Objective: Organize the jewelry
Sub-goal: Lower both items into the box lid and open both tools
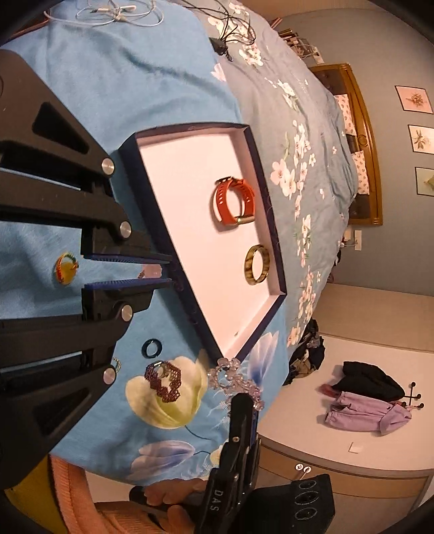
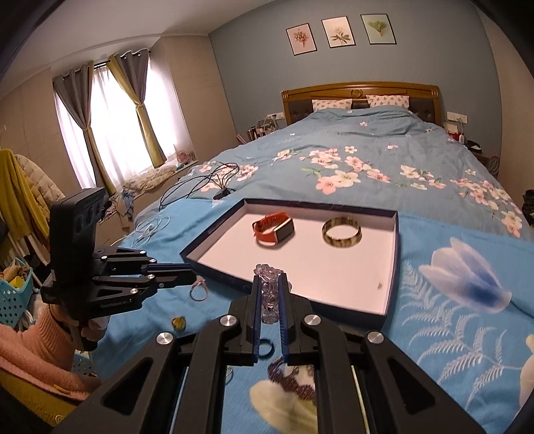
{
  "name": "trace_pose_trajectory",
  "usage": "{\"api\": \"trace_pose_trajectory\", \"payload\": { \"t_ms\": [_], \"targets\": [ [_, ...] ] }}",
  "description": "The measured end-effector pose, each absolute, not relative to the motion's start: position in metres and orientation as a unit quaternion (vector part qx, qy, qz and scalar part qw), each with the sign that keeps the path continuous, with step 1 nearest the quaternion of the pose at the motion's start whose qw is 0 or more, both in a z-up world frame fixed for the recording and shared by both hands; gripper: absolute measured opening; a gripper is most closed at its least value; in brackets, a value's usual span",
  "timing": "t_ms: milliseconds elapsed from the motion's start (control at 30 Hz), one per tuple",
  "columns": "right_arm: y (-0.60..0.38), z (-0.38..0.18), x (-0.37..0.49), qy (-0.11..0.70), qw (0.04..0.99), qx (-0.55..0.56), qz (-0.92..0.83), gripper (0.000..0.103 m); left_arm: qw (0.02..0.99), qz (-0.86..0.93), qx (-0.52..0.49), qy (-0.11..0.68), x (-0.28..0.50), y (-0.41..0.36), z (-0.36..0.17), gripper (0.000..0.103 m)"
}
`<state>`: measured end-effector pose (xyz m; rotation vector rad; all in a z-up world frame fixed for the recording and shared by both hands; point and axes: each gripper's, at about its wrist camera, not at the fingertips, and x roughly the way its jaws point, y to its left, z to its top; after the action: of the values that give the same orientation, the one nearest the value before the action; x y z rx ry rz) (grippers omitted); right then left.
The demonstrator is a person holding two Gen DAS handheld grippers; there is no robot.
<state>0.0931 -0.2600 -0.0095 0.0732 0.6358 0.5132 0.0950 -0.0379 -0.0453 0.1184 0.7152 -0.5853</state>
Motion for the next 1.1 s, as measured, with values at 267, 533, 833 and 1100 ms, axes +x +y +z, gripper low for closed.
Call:
{"api": "trace_pose_trajectory", "payload": {
  "t_ms": [267, 533, 833, 1100],
  "targets": [
    [-0.265, -0.004, 0.118, 0.305, 0.919, 0.042, 0.245, 0.008, 0.903, -0.270, 0.041, 0.331, 0.115, -0.028, -0.032, 0.009],
    [-0.259, -0.007, 0.152, 0.316, 0.917, 0.033, 0.242, 0.008, 0.908, -0.266, 0.034, 0.321, 0.143, -0.029, -0.021, 0.009],
    [-0.257, -0.022, 0.191, 0.342, 0.909, 0.039, 0.233, 0.008, 0.905, -0.263, 0.029, 0.333, 0.180, -0.041, -0.028, 0.009],
    [-0.254, -0.040, 0.219, 0.369, 0.901, 0.048, 0.224, 0.008, 0.899, -0.255, 0.034, 0.356, 0.205, -0.054, -0.044, 0.009]
  ]
}}
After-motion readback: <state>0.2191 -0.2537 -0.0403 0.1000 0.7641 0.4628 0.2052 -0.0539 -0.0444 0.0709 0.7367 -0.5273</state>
